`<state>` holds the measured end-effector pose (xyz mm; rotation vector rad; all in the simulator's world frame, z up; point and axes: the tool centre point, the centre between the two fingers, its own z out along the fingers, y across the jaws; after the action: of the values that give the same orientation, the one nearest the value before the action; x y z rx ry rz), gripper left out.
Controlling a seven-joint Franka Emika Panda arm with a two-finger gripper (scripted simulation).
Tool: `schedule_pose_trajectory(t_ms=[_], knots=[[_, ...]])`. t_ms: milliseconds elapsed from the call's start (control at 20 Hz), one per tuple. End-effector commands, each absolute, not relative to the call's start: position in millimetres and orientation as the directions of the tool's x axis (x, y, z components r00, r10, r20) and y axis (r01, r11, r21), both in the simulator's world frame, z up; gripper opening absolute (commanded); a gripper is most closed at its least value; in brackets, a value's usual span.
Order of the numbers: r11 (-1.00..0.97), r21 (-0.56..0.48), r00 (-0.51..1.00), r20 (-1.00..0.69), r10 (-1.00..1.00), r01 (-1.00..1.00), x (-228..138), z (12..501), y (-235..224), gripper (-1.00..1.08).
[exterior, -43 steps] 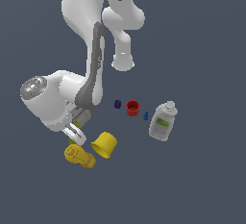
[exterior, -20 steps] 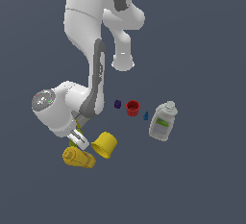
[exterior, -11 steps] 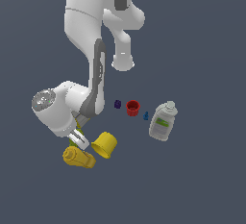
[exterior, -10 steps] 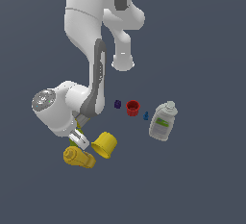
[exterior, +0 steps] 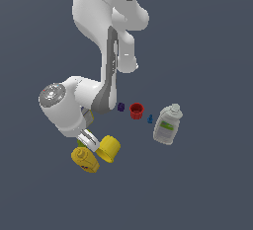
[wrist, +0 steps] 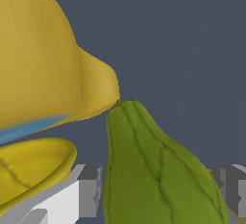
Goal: Pick up a designated object from a clutter of objects.
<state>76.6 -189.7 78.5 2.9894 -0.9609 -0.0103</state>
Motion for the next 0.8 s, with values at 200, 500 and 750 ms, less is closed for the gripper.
schedule_pose_trajectory(t_ms=[200, 500, 750], knots=[[-0.815, 0.000, 0.815, 0.000, -0.580, -0.580, 85.4, 134.8, -133.3, -1.00], [-0.814, 0.001, 0.814, 0.001, -0.581, -0.581, 92.1, 189.0, -78.3, -1.00], [-0.814, 0.001, 0.814, 0.001, -0.581, -0.581, 98.1, 233.7, -33.1, -1.00]])
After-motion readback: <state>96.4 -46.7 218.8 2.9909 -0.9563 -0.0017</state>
